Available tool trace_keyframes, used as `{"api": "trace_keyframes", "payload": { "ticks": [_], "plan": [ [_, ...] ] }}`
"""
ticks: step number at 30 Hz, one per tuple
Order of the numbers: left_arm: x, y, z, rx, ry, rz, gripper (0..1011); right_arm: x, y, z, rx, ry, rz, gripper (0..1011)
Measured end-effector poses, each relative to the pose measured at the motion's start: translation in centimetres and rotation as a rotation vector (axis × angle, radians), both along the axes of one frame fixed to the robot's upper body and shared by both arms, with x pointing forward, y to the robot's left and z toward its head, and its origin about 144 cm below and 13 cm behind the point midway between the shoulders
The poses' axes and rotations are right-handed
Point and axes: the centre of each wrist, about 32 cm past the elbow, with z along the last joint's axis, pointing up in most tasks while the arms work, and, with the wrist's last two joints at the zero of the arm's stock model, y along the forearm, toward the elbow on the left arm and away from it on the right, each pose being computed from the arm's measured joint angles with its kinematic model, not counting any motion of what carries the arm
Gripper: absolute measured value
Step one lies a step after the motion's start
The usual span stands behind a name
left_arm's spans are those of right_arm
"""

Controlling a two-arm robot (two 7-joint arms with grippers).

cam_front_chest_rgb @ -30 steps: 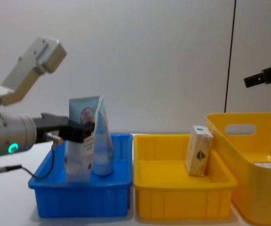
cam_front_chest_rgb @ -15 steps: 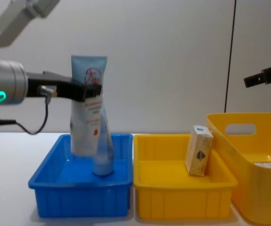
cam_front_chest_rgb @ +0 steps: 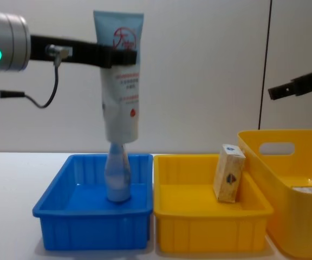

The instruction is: Bimanual collaborative sorting of washing and personal care products

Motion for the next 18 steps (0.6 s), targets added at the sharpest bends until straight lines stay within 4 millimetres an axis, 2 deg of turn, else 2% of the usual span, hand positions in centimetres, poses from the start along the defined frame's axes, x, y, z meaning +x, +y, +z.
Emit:
{"api": "trace_keyframes", "payload": {
  "ticks": [18],
  "plan": [
    [0.2,-1.9,2.5,-0.043,-0.084,-0.037,253,0.0,0.1,0.4,-0.022,0.017,0.237,1004]
  ]
}}
